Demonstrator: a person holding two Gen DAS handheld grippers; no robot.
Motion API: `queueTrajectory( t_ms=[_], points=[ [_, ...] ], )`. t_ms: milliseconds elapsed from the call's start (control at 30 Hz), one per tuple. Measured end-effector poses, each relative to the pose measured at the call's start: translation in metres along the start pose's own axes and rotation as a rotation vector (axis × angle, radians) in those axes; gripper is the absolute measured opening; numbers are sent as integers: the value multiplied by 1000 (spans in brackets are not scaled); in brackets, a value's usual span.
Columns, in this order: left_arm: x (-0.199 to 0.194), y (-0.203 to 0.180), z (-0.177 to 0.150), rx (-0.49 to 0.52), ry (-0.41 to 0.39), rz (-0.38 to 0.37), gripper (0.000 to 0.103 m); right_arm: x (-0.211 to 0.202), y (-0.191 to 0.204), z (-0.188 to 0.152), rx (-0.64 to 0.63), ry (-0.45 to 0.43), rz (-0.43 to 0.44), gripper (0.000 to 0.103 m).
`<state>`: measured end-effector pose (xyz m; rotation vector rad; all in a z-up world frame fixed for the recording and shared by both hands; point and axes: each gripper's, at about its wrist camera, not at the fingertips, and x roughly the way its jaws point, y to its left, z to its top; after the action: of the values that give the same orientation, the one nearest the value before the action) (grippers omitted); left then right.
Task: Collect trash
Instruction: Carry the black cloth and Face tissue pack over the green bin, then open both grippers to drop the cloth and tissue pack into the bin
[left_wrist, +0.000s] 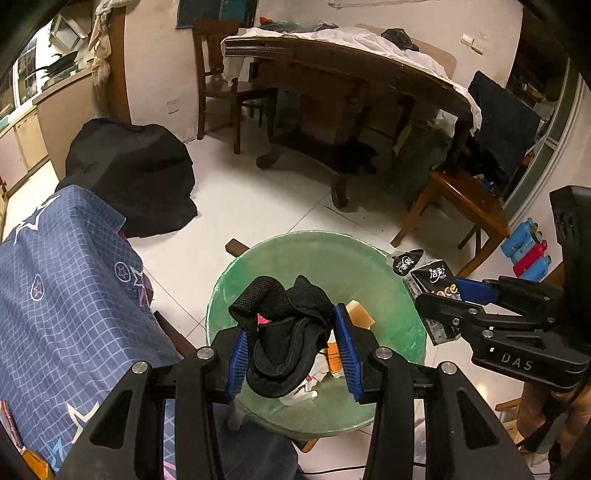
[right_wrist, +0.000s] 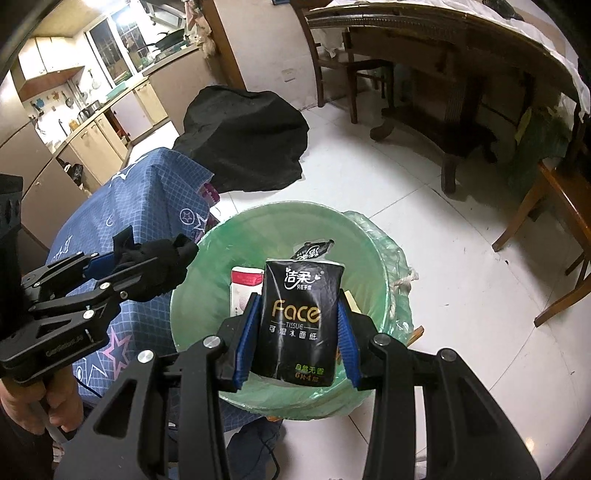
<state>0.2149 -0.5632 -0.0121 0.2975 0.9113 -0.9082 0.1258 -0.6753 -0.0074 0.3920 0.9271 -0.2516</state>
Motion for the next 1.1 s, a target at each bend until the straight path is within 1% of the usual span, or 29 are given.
queueTrajectory(
  t_ms=[167,333,367,400,433,467,500,700,967,1100],
  points=[
    [4,0,2,-6,8,3,44,4,-6,-1,12,9,8,38],
    [10,-2,2,2,18,-6,48,6,-8,-1,14,8,15,40],
    [11,-2,2,3,19,-6,49,6,-9,-1,16,8,19,41],
    [12,-1,2,1,20,2,55,6,-9,0,18,7,20,45],
    [14,0,2,-2,24,3,57,6,-10,0,24,6,30,48],
    [15,-1,1,-6,26,5,61,6,-12,0,30,4,36,54],
    [16,2,1,-11,28,13,63,5,-14,0,36,-5,33,56],
    [15,10,1,-36,20,30,63,1,-23,-2,57,-25,34,56],
    [5,10,-4,-28,6,31,63,-1,-17,-3,43,-35,36,56],
    [-11,13,-12,-20,-15,35,63,-10,-7,-7,19,-64,37,61]
  ],
)
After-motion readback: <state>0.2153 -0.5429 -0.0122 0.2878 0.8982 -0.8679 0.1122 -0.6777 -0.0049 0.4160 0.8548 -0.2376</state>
